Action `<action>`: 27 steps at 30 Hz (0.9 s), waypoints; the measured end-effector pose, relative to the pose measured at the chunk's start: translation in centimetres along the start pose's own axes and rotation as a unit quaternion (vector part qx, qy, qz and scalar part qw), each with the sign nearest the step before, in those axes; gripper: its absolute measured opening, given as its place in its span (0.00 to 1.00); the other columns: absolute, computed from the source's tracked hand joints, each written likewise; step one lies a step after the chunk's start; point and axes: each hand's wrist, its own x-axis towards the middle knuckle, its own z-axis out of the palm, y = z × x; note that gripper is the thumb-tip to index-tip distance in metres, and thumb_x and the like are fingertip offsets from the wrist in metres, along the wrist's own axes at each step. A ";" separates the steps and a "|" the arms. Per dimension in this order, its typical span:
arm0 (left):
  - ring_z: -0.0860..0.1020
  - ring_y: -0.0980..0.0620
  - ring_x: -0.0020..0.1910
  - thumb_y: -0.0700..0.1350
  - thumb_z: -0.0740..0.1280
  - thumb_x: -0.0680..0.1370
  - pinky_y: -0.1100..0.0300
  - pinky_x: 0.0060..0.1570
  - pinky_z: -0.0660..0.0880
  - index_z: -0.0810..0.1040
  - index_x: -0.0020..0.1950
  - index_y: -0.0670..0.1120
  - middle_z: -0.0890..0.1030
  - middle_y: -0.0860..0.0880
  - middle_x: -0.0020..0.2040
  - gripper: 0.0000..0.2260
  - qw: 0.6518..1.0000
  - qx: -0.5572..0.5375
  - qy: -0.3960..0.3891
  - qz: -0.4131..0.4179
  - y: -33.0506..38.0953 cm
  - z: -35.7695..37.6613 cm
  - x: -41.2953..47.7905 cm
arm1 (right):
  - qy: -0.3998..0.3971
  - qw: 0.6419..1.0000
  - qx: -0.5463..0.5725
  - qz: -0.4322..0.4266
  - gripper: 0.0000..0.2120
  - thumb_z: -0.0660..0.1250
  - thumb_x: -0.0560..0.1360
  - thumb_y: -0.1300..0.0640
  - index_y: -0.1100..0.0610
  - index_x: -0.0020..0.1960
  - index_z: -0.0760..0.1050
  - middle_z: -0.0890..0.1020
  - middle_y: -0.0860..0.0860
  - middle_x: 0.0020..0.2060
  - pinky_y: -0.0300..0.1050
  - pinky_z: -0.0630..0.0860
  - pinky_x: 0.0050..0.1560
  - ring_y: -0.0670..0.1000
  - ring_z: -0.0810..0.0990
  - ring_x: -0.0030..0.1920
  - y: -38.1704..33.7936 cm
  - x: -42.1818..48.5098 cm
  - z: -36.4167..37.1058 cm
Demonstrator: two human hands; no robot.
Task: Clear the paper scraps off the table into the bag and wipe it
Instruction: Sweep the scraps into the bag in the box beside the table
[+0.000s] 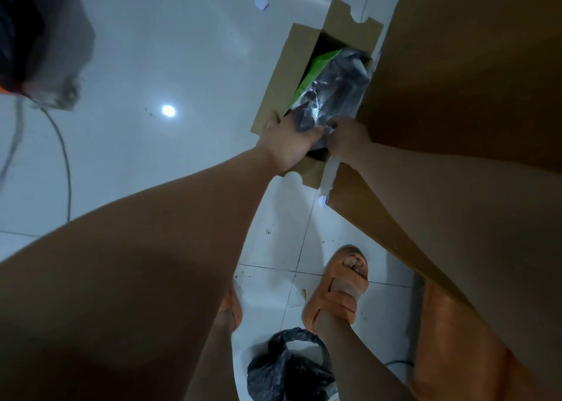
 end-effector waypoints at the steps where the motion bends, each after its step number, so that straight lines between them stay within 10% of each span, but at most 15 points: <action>1: 0.60 0.41 0.74 0.62 0.60 0.73 0.45 0.73 0.60 0.62 0.76 0.54 0.59 0.42 0.76 0.32 1.000 -0.008 0.002 -0.005 -0.3 0.0 -0.3 | 0.014 0.999 -0.036 -0.013 0.17 0.61 0.79 0.61 0.57 0.67 0.69 0.76 0.57 0.62 0.42 0.73 0.51 0.56 0.76 0.60 -0.1 -0.2 -0.2; 12: 0.74 0.43 0.62 0.46 0.61 0.74 0.49 0.63 0.72 0.74 0.67 0.47 0.72 0.45 0.68 0.20 0.987 -0.026 0.148 0.051 4.8 -8.3 -8.2 | 0.060 0.985 -0.126 -0.103 0.15 0.57 0.75 0.67 0.66 0.61 0.69 0.76 0.64 0.58 0.49 0.74 0.52 0.61 0.76 0.59 -10.6 -6.4 -9.4; 20: 0.73 0.42 0.65 0.55 0.59 0.80 0.55 0.61 0.68 0.39 0.78 0.55 0.67 0.42 0.73 0.35 0.939 0.186 0.194 0.217 14.9 -15.2 -19.4 | 0.123 0.981 -0.051 -0.139 0.27 0.58 0.73 0.68 0.58 0.70 0.61 0.77 0.62 0.52 0.47 0.74 0.43 0.61 0.77 0.52 -14.3 -16.0 -21.5; 24: 0.73 0.39 0.57 0.43 0.53 0.83 0.61 0.46 0.62 0.72 0.61 0.39 0.77 0.38 0.57 0.13 0.932 0.109 0.303 0.166 20.9 -16.9 -22.5 | 0.151 0.974 -0.030 -0.168 0.29 0.56 0.74 0.66 0.53 0.73 0.57 0.77 0.62 0.52 0.49 0.74 0.46 0.62 0.77 0.52 -16.1 -21.2 -26.7; 27: 0.75 0.39 0.50 0.36 0.56 0.78 0.54 0.44 0.71 0.74 0.54 0.38 0.79 0.39 0.52 0.09 0.931 0.037 0.334 0.139 25.0 -17.9 -25.0 | 0.180 0.967 -0.004 -0.180 0.31 0.56 0.73 0.66 0.53 0.74 0.54 0.78 0.62 0.52 0.50 0.73 0.47 0.63 0.77 0.52 -16.9 -25.1 -29.8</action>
